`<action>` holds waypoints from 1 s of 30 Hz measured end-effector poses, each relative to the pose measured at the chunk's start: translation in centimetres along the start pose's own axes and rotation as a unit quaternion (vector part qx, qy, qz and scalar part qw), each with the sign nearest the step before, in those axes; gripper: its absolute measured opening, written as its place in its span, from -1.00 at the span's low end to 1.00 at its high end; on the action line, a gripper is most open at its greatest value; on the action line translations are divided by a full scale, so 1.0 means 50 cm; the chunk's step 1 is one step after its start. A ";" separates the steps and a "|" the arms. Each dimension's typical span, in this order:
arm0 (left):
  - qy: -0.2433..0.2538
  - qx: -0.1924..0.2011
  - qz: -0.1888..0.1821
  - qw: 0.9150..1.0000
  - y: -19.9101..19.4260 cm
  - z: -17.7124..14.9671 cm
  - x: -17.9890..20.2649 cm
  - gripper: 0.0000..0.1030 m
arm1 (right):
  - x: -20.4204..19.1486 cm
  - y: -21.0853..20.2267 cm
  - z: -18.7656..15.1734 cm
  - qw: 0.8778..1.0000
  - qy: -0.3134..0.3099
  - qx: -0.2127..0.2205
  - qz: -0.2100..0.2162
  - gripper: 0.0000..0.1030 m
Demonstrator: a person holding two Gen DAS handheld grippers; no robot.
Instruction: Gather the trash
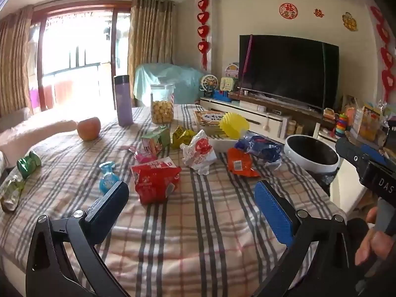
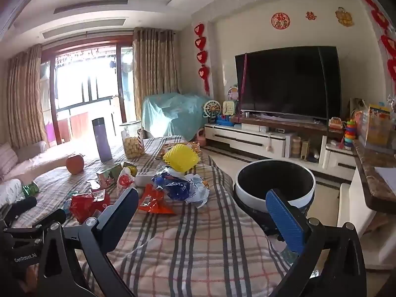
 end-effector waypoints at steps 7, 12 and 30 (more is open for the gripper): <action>-0.026 -0.018 -0.016 0.999 -0.002 -0.010 0.000 1.00 | 0.008 -0.009 -0.018 1.000 0.023 -0.015 0.008 1.00; -0.026 -0.023 -0.021 0.999 -0.008 -0.015 -0.008 1.00 | 0.006 -0.019 -0.012 1.000 0.013 -0.010 0.009 1.00; -0.026 -0.019 -0.016 0.999 -0.011 -0.013 -0.013 1.00 | -0.002 -0.021 -0.018 0.999 0.023 -0.014 0.031 1.00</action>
Point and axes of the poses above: each gripper's, at about its wrist camera, not at the fingertips, and y roughly the way its jaws point, x to its right, z to its top, the point moved 10 cm from there along y, roughly the way its jaws point, and after that the axes turned 6 degrees about -x, right-handed, at the moved point
